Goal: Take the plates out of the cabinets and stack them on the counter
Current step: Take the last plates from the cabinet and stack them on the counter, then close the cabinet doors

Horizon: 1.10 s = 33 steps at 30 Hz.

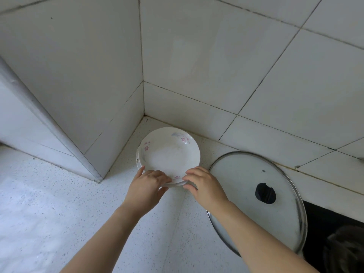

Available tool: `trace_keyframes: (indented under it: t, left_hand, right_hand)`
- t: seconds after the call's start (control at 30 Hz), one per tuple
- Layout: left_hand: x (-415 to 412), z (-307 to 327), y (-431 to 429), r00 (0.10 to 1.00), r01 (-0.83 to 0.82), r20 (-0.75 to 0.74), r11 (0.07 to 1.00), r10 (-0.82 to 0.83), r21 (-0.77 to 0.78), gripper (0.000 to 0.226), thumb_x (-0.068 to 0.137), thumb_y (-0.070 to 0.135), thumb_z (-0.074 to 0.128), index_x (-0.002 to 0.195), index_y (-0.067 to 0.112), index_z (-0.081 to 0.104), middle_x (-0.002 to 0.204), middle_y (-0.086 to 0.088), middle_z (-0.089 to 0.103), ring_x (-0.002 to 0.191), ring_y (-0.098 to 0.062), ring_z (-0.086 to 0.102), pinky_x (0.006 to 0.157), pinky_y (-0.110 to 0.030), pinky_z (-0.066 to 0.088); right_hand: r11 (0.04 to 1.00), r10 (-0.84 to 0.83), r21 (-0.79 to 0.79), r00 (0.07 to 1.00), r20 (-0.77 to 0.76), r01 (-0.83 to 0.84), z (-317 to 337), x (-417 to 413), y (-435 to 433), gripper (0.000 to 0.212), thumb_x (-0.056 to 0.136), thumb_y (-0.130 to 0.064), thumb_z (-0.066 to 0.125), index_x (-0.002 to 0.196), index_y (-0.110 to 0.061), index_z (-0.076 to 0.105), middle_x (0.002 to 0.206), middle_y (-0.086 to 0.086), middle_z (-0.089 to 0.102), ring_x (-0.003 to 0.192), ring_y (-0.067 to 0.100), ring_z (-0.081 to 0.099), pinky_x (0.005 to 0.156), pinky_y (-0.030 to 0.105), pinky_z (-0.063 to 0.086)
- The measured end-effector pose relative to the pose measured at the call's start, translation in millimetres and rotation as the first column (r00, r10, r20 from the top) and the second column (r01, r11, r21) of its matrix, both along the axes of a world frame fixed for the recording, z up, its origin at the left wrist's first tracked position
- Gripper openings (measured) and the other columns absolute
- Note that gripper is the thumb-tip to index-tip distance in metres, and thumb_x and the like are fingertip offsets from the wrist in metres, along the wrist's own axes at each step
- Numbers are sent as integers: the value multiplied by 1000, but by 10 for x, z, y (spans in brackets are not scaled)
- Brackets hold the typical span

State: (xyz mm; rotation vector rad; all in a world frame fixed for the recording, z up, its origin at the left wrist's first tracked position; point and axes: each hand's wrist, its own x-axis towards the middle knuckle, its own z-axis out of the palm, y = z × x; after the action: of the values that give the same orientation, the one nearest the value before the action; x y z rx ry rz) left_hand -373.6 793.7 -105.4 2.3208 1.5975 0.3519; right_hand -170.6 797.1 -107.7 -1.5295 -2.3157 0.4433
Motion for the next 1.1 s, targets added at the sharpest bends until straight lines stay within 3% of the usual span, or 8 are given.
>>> trace_keyframes:
  t: [0.17,0.23,0.33,0.57,0.83,1.1]
  left_hand:
    - [59,202,-112,998,36,46,999,-36,1,31,78,29,71,110,29,67,104,12,69,93,-16,65,83,-30,48]
    - [109,277,-222,997,68,41,996,-66,-56,40,86,36,61,125,31,55,119,13,62,107,-13,59,85,-27,47]
    - [233,370,-453,993,112,44,985,-107,-131,45,88,39,56,131,30,48,130,13,52,115,-11,53,86,-26,47]
    - [783,573,-1104,959,282,51,944,-278,-169,40,88,39,55,128,35,50,129,17,51,105,-9,55,83,-23,45]
    - [1804,869,-2104,817,574,30,807,-576,-140,39,88,38,56,127,32,52,127,16,54,111,-6,55,88,-24,46]
    - [2548,989,-3653,632,772,39,624,-774,-125,37,89,40,55,125,34,52,128,15,54,114,-5,53,93,-17,39]
  right_hand:
    - [985,-153,-87,988,-13,151,211,128,-347,36,87,-25,63,121,-15,61,121,0,61,116,18,49,94,21,36]
    - [962,-245,-136,969,-43,237,295,216,-586,37,88,-31,61,123,-19,59,124,-4,58,118,14,48,93,15,31]
    - [916,-388,-150,916,-104,372,360,367,-1043,36,85,-32,64,119,-20,61,120,-6,61,113,11,52,89,11,32]
    - [783,-621,-236,751,-227,576,480,770,-2170,36,85,-32,65,118,-18,61,111,-14,59,105,2,54,79,0,35]
    - [554,-832,-351,484,-273,755,606,1354,-3809,35,92,-34,54,125,-22,54,121,-10,56,107,0,47,88,12,33]
    - [388,-910,-305,309,-278,870,788,1662,-5583,35,91,-39,52,123,-25,55,117,-13,58,110,4,51,90,18,39]
